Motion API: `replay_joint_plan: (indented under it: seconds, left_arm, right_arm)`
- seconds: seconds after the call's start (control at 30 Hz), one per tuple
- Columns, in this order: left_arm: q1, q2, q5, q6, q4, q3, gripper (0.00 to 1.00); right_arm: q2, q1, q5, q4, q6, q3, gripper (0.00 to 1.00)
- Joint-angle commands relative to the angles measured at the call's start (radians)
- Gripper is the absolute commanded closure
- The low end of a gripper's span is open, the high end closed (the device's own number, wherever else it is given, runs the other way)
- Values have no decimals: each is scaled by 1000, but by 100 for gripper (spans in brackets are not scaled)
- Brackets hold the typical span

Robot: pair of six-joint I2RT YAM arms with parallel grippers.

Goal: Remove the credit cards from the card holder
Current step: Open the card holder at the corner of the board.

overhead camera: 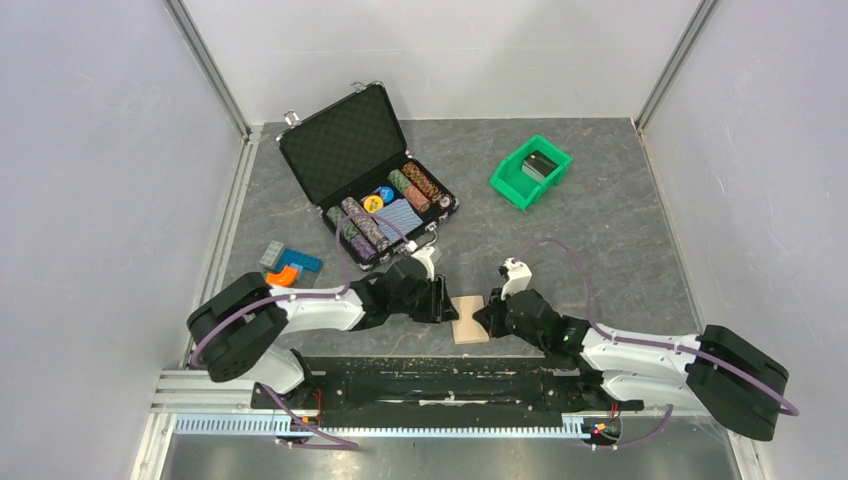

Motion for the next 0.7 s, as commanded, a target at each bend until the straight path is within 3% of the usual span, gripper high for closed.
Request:
replay_joint_plan:
  seconds: [0.0, 0.33, 0.67]
  left_arm:
    - [-30, 77, 27, -44, 114, 69, 51]
    - [-50, 187, 18, -65, 120, 73, 57]
    - [-50, 160, -4, -55, 66, 79, 56]
  right_arm:
    - [-39, -36, -79, 82, 28, -60, 100]
    - [-153, -147, -225, 278, 77, -200, 100]
    - [-272, -218, -319, 358, 124, -245, 100]
